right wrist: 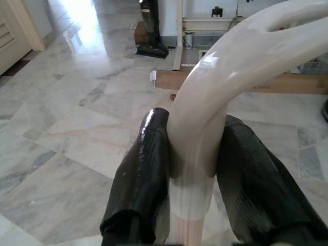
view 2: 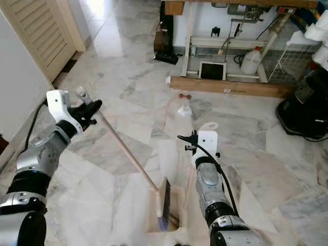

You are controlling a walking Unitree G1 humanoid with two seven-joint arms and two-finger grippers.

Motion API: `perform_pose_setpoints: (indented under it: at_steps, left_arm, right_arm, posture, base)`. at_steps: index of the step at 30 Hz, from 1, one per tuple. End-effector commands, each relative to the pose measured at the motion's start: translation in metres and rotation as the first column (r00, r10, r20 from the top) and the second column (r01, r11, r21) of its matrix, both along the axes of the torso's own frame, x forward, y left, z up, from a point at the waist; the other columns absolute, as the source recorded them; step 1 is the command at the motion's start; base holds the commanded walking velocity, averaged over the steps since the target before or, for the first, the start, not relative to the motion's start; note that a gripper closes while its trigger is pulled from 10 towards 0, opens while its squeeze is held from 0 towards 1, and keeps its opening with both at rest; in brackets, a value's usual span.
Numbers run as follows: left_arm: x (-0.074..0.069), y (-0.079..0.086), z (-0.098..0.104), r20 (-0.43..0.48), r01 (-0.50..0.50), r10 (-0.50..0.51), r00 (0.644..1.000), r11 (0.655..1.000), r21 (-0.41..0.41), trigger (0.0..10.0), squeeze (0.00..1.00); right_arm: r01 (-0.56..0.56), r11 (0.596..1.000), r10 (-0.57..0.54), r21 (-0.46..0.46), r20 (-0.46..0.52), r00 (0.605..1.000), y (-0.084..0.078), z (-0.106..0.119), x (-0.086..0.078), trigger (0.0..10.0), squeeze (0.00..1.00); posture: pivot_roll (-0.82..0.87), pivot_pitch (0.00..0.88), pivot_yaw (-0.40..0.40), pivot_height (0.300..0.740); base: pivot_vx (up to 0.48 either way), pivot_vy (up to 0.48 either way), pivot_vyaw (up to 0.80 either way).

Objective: Sweep floor

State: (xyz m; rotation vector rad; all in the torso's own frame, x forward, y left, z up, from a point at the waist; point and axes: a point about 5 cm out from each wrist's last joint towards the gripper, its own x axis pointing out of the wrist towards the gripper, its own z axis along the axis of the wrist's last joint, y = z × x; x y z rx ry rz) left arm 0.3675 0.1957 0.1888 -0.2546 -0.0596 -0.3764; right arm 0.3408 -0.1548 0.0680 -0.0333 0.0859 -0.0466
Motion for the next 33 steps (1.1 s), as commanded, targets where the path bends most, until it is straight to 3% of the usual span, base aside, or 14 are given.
perform_pose_setpoints:
  at_steps: [1,5,7,14,18,21,28,33]
  left_arm:
    - [-0.003,0.002,0.012,0.041,0.023,-0.024,0.999,1.000,0.011,10.0,0.00]
    - [-0.004,0.011,0.033,0.140,-0.049,0.045,0.989,0.998,0.031,10.0,0.00]
    - [-0.004,0.019,0.045,0.227,-0.166,0.142,0.963,0.982,0.087,10.0,0.00]
    - [-0.011,0.018,0.053,0.338,-0.277,0.233,0.912,0.956,0.090,10.0,0.00]
    - [-0.015,0.009,0.044,0.382,-0.305,0.228,0.896,0.940,0.155,10.0,0.00]
    - [-0.019,0.002,0.027,0.393,-0.328,0.230,0.891,0.922,0.204,10.0,0.00]
    - [-0.024,-0.012,-0.012,0.322,-0.319,0.244,0.915,0.925,0.206,10.0,0.00]
    - [-0.027,-0.023,-0.027,0.302,-0.290,0.223,0.927,0.936,0.199,10.0,0.00]
  right_arm:
    - [0.001,1.000,-0.002,0.027,0.015,1.000,0.003,0.003,0.002,10.0,0.00]
    - [0.003,0.999,-0.004,0.053,0.025,1.000,0.003,0.005,0.003,10.0,0.00]
    - [0.004,0.998,-0.006,0.059,0.030,1.000,0.003,0.006,0.003,10.0,0.00]
    - [0.020,0.995,-0.025,0.098,0.052,0.998,-0.001,0.010,0.005,10.0,0.00]
    - [0.031,0.993,-0.039,0.112,0.074,0.997,-0.004,0.013,0.006,10.0,0.00]
    - [0.046,0.988,-0.064,0.148,0.119,0.991,-0.007,0.020,0.008,10.0,0.00]
    - [0.095,0.984,-0.131,0.151,0.251,0.959,-0.021,0.045,0.013,10.0,0.00]
    - [0.098,0.988,-0.130,0.117,0.302,0.944,-0.025,0.052,0.013,10.0,0.00]
  posture:
    - [0.12,0.097,0.036,0.740]
    - [0.13,0.094,0.037,0.740]
    - [0.13,0.088,0.039,0.740]
    - [0.12,0.074,0.037,0.740]
    - [0.10,0.058,0.031,0.740]
    - [0.09,0.035,0.029,0.740]
    - [0.07,0.000,0.016,0.740]
    - [0.06,0.000,0.008,0.740]
  base:
    - [0.000,0.000,0.00]
    - [0.000,0.000,0.00]
    - [0.000,0.000,0.00]
    - [0.000,0.000,0.00]
    - [0.000,0.000,0.00]
    - [0.000,0.000,0.00]
    - [0.000,0.000,0.00]
    - [0.000,0.000,0.00]
